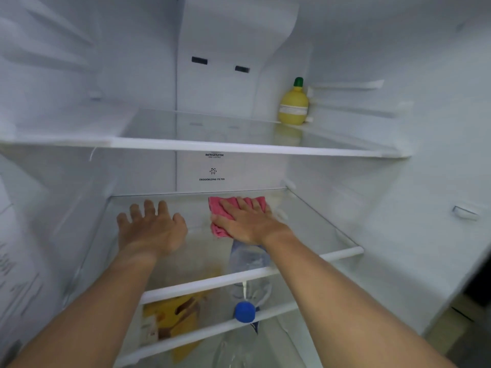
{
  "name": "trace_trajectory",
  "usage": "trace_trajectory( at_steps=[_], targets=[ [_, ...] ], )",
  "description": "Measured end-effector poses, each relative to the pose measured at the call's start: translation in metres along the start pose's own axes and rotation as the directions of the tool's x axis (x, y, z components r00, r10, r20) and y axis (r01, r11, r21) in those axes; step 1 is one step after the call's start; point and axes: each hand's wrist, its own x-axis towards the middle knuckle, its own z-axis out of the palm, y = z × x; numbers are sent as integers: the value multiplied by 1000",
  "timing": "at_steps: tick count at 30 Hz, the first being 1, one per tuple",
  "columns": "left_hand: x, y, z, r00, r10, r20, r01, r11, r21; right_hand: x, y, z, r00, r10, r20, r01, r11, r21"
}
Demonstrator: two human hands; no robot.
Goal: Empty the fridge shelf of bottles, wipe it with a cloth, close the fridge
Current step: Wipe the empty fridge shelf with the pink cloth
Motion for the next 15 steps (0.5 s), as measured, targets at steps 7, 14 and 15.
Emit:
trace_trajectory(
  at_steps=[7,14,15],
  targets=[
    [0,-4,0,1000,15,6,-15,1000,-6,-44,-3,15,984,-178,11,178,984,18],
    [1,-4,1,1000,4,-6,-4,1000,-12,-22,43,1,998,63,-19,-63,998,-9],
    [1,-3,2,1000,1,-12,-1,1000,-11,-14,47,-1,995,92,-37,-92,996,-15]
  ],
)
